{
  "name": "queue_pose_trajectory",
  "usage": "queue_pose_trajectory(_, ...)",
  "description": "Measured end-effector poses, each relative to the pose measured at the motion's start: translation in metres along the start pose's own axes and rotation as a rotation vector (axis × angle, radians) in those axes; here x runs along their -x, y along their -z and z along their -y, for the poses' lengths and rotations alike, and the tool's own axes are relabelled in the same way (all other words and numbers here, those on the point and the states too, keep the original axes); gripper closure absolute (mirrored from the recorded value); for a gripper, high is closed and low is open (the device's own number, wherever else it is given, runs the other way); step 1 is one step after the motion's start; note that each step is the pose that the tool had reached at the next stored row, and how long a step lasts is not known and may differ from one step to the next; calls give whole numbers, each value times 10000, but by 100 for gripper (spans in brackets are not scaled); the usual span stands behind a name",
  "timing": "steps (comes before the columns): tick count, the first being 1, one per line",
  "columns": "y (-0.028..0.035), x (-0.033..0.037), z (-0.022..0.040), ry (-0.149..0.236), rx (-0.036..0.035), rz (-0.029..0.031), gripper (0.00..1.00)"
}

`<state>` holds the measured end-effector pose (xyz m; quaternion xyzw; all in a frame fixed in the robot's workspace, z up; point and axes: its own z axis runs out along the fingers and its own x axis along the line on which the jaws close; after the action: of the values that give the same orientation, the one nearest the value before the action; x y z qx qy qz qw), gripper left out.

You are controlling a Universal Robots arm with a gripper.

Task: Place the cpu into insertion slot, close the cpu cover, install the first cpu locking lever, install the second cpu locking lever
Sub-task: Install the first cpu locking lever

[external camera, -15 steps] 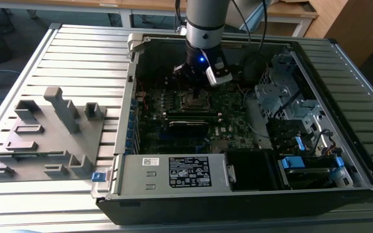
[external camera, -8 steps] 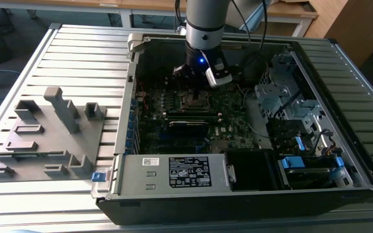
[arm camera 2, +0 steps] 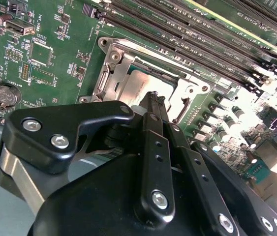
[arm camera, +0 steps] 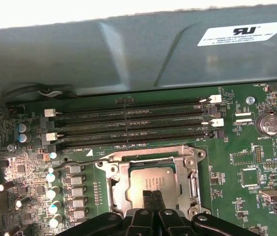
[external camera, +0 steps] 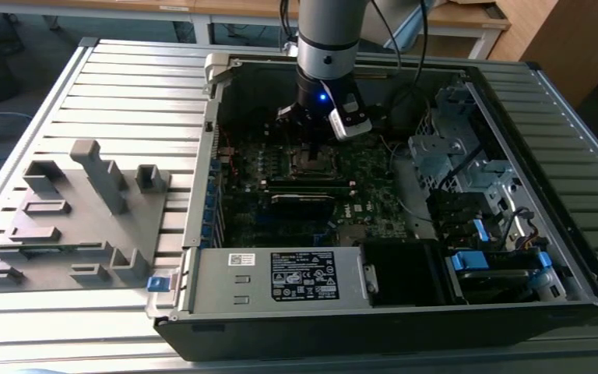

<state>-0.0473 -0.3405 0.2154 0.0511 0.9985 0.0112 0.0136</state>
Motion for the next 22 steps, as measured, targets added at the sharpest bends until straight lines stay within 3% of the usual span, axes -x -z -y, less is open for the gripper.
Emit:
queue_pose_trajectory(6, 8, -1, 1, 0, -2, -1, 89)
queue_pose_trajectory(12, 73, 1, -2, -1, 0, 0, 89)
queue_pose_trajectory(22, 84, 2, -2, 0, 0, 0, 89)
